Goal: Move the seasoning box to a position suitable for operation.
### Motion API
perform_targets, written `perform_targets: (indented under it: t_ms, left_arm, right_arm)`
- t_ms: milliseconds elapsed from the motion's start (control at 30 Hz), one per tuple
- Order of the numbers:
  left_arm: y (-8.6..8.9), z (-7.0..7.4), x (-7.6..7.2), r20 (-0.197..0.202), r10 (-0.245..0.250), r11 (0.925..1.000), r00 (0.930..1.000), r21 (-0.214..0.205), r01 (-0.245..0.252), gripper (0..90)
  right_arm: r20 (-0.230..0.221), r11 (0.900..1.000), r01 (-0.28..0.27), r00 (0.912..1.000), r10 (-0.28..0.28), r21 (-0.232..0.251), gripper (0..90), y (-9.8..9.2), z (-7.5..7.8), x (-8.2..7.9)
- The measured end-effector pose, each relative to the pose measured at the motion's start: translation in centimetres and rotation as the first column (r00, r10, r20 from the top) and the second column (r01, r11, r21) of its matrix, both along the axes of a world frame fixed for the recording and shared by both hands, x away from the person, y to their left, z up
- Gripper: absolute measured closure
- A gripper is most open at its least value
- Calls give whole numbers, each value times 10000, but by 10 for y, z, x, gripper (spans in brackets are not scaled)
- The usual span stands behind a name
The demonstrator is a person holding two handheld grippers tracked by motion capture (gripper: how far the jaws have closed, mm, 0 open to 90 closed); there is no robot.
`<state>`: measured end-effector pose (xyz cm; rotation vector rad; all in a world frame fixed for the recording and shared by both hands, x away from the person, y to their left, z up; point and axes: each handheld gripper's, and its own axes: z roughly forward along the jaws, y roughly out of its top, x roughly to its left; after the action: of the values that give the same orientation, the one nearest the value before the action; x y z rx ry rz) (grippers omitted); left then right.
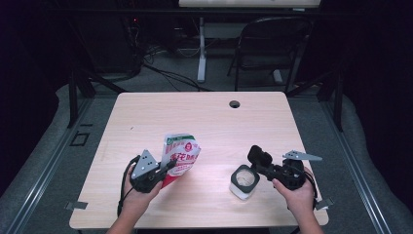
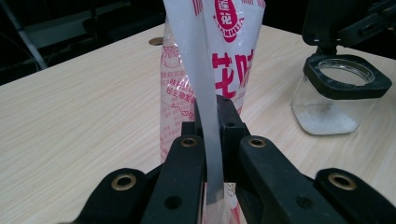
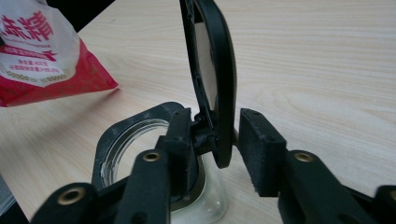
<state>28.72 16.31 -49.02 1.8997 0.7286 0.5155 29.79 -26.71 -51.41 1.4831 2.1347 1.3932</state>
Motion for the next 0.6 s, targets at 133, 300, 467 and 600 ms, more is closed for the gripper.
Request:
perform_targets:
  t_ms: [133,300,467,600]
  left_arm:
    - [4,2,-4,-16,14,10000,10000,0,-14,900]
    - [8,3,-9,34,77,10000,10000,0,-77,900]
    - [11,4,-12,62,155,9999,9999,-11,-155,900]
    - [14,5,-13,118,244,9997,9996,-79,-243,900]
  right_arm:
    - [-200,9996,-221,9996,218,-152,686,3,-2,4]
    - [-181,9984,-384,9991,377,-421,771,8,-3,8]
    - [-288,9986,-520,9982,519,-33,821,9,-4,10]
    - [-120,9975,-693,9975,695,117,848,21,-2,12]
